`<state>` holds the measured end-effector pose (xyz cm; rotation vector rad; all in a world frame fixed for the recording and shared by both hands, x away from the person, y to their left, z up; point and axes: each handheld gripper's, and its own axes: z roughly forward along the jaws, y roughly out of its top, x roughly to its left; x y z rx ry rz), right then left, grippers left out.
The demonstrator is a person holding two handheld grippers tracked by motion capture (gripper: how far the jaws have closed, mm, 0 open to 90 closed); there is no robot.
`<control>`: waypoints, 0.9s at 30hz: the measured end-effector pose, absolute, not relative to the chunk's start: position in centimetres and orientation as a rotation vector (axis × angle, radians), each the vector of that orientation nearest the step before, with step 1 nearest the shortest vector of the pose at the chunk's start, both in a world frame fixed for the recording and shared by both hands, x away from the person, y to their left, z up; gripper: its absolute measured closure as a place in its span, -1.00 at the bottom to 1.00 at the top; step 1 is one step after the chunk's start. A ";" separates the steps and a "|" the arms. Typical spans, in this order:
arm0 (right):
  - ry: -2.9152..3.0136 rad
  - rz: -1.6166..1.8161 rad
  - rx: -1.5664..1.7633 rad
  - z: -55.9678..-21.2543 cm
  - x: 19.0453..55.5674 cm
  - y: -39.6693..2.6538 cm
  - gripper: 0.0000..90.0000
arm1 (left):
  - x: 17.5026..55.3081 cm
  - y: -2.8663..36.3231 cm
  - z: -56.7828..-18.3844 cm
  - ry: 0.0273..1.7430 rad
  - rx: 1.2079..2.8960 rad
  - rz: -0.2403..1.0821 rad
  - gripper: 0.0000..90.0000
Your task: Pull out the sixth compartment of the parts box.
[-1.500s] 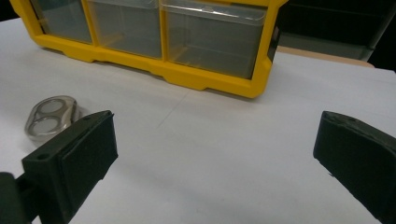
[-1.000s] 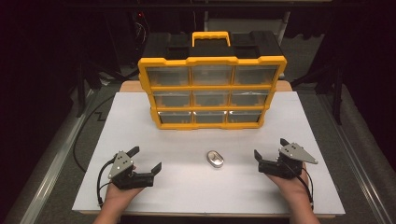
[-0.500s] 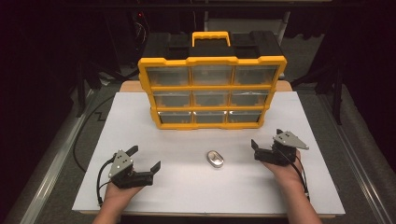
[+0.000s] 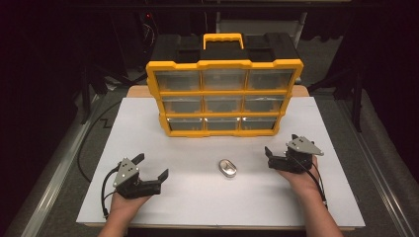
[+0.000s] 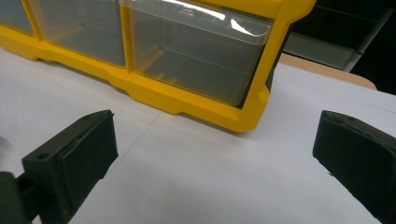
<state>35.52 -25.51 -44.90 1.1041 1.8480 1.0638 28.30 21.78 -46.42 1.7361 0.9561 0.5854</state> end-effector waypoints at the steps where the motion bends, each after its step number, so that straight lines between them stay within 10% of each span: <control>1: 1.853 1.066 1.098 -44.9 35.4 -25.5 -1.00 | 28.3 21.8 -46.5 0.959 1.736 0.579 -0.98; 27: 1.970 0.882 1.000 -46.0 33.2 -27.1 -1.00 | 28.2 20.9 -47.0 0.918 1.764 0.583 -0.99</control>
